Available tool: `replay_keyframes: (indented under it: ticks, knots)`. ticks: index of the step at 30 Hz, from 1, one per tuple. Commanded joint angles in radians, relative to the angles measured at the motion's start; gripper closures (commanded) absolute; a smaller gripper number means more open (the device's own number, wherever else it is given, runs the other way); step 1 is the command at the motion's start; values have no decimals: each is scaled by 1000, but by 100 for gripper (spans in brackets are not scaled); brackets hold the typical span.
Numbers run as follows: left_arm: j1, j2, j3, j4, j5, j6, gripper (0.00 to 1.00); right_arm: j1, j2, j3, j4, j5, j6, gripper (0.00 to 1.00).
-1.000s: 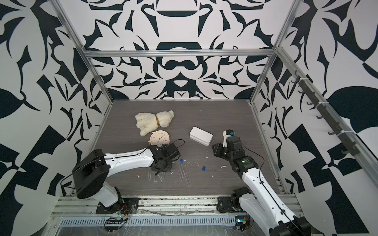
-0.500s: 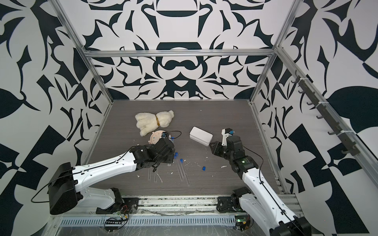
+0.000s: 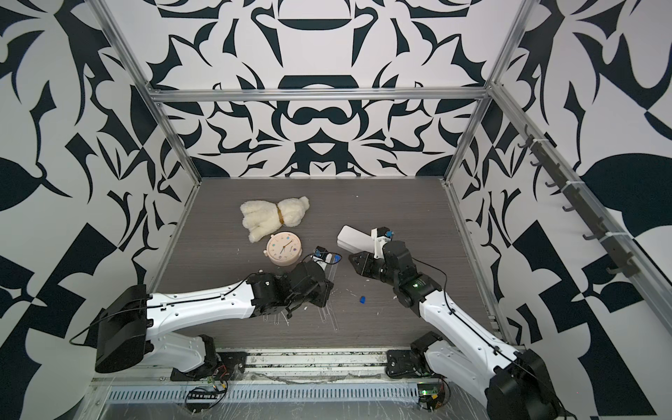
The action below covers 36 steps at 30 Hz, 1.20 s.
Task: Remove stoppers from test tubes
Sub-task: Open the stopper on the test tube.
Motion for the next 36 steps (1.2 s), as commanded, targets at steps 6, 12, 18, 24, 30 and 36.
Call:
replay_keyframes:
  ticks: [6,12,18,24,30,36]
  knots:
    - [-17,30,-28,49,52,19,86,6,4,29,75,14,27,63]
    - [-27,36,-39,58,62,13,86,5,20,47,82,8,33,62]
    - [-35,51,-39,62,69,10,86,16,65,63,93,-5,37,62]
    - [-39,63,-33,69,74,10,86,34,111,75,120,-24,42,64]
    - [-38,85,-16,73,89,13,86,47,148,85,138,-31,45,65]
    - [-38,86,-14,78,86,16,86,53,183,78,167,-38,54,68]
